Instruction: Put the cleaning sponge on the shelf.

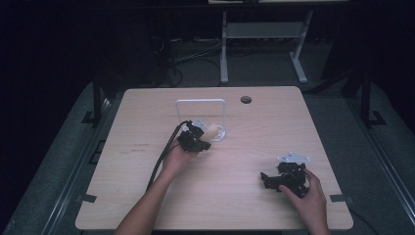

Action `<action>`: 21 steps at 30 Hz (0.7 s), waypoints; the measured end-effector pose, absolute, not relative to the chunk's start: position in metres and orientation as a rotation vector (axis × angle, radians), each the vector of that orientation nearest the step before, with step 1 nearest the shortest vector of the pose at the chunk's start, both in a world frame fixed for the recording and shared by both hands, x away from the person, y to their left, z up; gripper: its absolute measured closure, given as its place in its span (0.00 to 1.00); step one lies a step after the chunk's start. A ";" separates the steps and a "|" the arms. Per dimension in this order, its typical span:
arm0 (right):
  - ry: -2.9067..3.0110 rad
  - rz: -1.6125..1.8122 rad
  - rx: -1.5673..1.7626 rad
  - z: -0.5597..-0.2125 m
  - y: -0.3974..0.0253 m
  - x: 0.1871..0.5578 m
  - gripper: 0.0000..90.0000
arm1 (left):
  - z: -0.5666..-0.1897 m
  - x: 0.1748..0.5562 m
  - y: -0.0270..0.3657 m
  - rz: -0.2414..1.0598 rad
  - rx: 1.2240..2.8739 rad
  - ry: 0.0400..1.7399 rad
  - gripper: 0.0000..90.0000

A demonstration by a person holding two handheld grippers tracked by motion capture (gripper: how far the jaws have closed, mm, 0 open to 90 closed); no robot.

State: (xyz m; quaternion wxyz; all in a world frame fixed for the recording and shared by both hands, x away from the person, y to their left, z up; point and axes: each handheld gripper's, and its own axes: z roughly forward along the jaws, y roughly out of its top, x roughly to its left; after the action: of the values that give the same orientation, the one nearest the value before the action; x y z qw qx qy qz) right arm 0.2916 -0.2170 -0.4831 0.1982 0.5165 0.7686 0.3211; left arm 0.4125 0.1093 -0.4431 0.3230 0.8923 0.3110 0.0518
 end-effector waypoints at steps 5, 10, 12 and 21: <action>2.150 0.899 1.445 -0.483 -0.217 0.292 0.01 | -0.446 0.418 0.115 0.166 2.352 0.847 1.00; 2.151 0.899 1.445 -0.483 -0.217 0.292 0.01 | -0.446 0.422 0.123 0.182 2.341 0.878 1.00; 2.151 0.899 1.445 -0.483 -0.217 0.292 0.01 | -0.445 0.424 0.127 0.197 2.337 0.889 1.00; 2.151 0.899 1.445 -0.483 -0.217 0.292 0.01 | -0.447 0.430 0.139 0.235 2.332 0.931 1.00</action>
State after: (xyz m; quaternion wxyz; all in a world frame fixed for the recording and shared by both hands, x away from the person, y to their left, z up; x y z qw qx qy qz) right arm 0.2916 -0.2170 -0.4831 0.1982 0.5165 0.7687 0.3211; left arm 0.4304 0.1387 -0.4472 0.3050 0.8806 0.3515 0.0887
